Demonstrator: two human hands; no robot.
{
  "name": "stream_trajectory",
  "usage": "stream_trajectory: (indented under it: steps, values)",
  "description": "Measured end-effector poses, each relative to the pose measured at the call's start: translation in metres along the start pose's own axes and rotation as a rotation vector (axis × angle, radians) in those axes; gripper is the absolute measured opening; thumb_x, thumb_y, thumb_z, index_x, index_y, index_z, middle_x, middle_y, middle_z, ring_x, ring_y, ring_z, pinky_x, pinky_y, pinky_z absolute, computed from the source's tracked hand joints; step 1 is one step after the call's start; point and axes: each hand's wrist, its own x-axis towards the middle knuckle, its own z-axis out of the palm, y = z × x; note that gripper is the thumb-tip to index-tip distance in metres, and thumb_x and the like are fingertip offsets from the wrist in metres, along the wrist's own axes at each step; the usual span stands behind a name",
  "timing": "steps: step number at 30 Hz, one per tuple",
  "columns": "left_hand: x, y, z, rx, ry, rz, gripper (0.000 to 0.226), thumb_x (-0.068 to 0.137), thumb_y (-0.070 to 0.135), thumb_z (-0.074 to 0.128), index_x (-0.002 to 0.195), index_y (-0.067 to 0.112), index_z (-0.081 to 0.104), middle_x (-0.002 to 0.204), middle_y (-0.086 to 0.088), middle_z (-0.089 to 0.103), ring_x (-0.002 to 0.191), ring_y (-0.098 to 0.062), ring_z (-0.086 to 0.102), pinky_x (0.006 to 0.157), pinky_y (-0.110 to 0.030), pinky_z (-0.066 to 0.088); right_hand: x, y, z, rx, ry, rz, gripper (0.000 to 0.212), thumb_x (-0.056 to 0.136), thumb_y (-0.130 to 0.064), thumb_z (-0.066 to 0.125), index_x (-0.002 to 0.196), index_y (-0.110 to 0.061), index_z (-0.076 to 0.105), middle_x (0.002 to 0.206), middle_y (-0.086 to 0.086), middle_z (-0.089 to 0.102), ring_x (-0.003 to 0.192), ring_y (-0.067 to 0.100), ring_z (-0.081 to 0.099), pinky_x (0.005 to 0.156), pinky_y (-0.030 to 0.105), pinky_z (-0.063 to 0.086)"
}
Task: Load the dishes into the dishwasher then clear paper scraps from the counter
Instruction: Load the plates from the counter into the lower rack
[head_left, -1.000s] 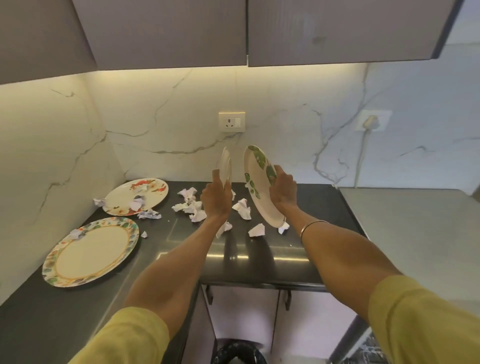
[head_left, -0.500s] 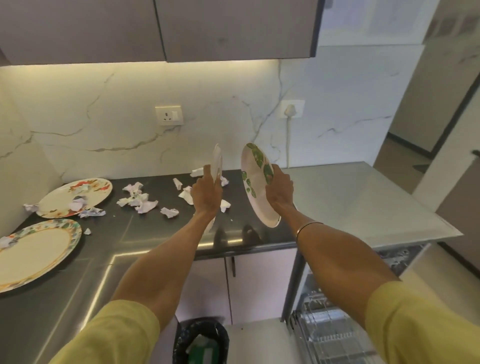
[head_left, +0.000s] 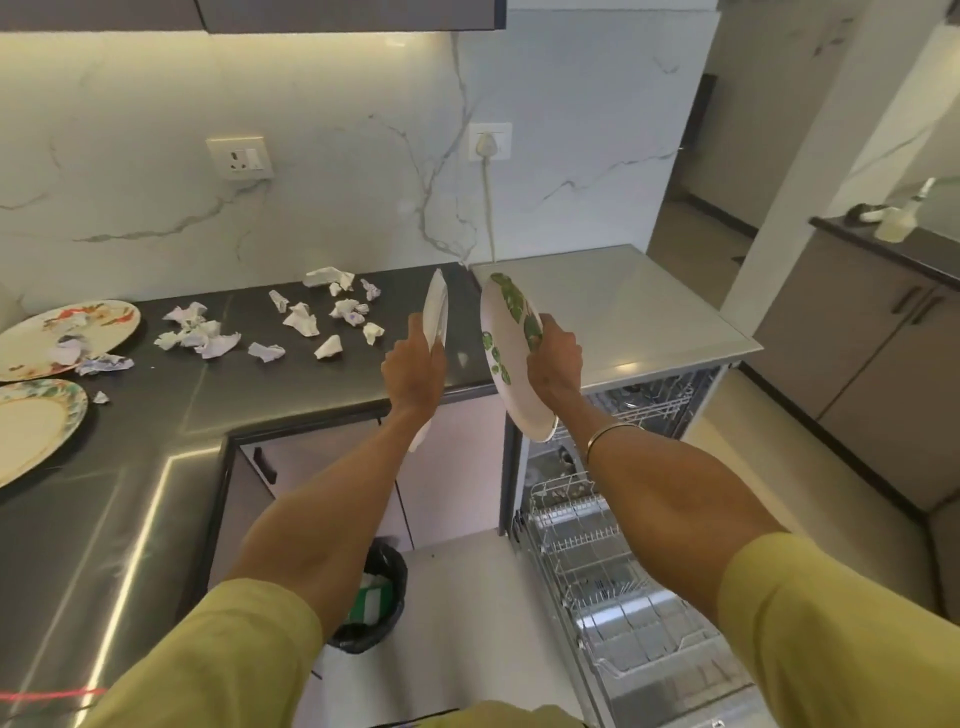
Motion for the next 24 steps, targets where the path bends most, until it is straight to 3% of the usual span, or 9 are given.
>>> stream_trajectory:
  steps: [10,13,16,20,24]
  values:
    - [-0.089,0.013,0.004,-0.143,-0.143,0.128,0.033,0.099,0.028,0.051,0.127,0.012,0.044,0.107,-0.018,0.067,0.088,-0.038,0.068,0.074,-0.052,0.059,-0.091,0.043,-0.036,-0.135,0.113,0.157,0.028,0.093,-0.002,0.049,0.119,-0.012,0.054,0.098,0.017,0.068,0.084,0.036,0.067,0.073,0.050,0.060]
    - [-0.119,0.018,0.005,-0.179,-0.181,0.158,0.034,0.099,0.026,0.050,0.129,0.010,0.044,0.105,-0.018,0.067,0.087,-0.036,0.067,0.073,-0.049,0.058,-0.126,0.060,-0.047,-0.189,0.130,0.191,0.032,0.093,-0.001,0.050,0.122,-0.012,0.055,0.100,0.016,0.068,0.088,0.035,0.067,0.076,0.047,0.059]
    - [-0.148,0.025,0.009,-0.191,-0.217,0.172,0.035,0.099,0.024,0.049,0.131,0.010,0.044,0.106,-0.016,0.066,0.088,-0.035,0.065,0.075,-0.048,0.057,-0.154,0.080,-0.058,-0.222,0.101,0.237,0.037,0.095,-0.003,0.049,0.131,-0.011,0.051,0.104,0.012,0.067,0.088,0.029,0.066,0.076,0.041,0.059]
    - [-0.183,0.041,0.016,-0.161,-0.285,0.196,0.038,0.098,0.024,0.052,0.132,0.011,0.044,0.107,-0.017,0.066,0.092,-0.036,0.065,0.079,-0.048,0.056,-0.183,0.105,-0.078,-0.210,0.110,0.282,0.042,0.094,0.003,0.050,0.135,-0.009,0.052,0.104,0.015,0.069,0.080,0.028,0.068,0.062,0.031,0.057]
    - [-0.212,0.062,0.028,-0.155,-0.333,0.214,0.038,0.098,0.024,0.052,0.133,0.013,0.043,0.109,-0.016,0.067,0.093,-0.038,0.066,0.079,-0.049,0.057,-0.201,0.135,-0.095,-0.201,0.168,0.352,0.040,0.096,-0.003,0.051,0.134,-0.014,0.051,0.104,0.016,0.068,0.080,0.030,0.067,0.064,0.043,0.061]
